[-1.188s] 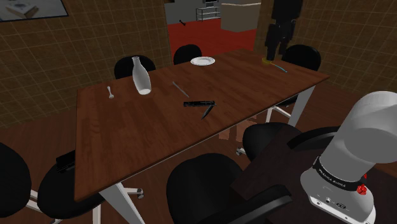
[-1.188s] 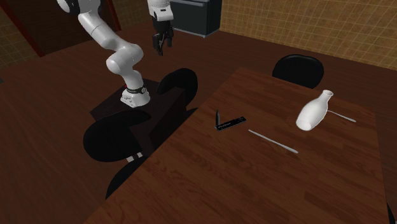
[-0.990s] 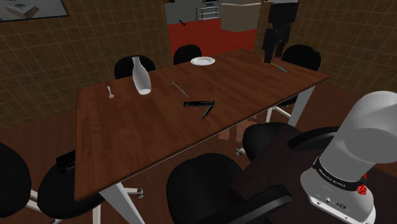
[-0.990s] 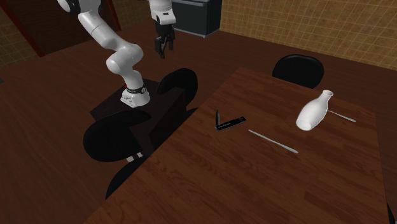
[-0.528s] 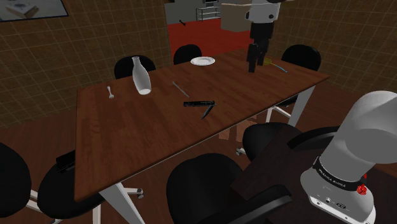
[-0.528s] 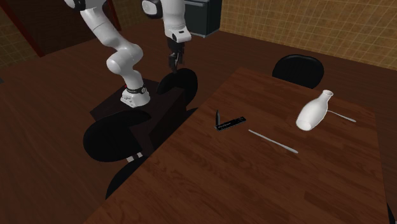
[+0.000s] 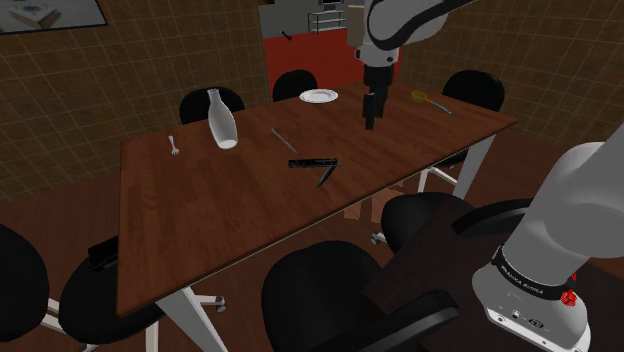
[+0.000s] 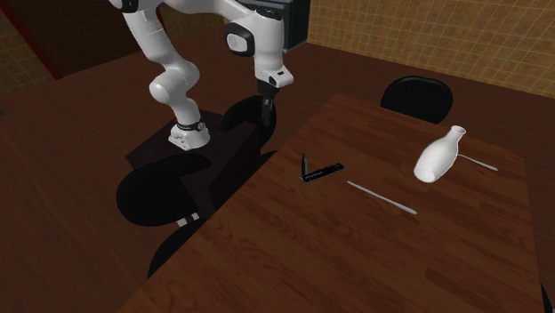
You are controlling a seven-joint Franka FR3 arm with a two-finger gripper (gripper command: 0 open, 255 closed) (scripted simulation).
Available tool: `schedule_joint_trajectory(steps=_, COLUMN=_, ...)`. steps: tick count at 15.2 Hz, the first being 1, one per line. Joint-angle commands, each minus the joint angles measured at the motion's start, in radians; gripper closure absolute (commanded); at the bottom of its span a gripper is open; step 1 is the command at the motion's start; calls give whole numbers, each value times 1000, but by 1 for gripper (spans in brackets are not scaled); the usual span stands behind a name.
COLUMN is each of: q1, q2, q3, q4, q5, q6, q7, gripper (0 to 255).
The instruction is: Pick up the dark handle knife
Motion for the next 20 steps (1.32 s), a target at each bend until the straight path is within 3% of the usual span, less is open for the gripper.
schedule_joint_trajectory(steps=1, q1=6, q2=73, q3=-6, q4=32, q5=2, q6=45, q7=-38, gripper=0)
schedule_joint_trajectory(steps=11, q1=18, q2=447, q3=1, q4=253, q5=31, q6=214, q7=-210, gripper=0)
schedule_joint_trajectory(steps=20, q1=11, q2=788, q3=40, q4=560, q5=36, q6=268, q7=-329, gripper=0)
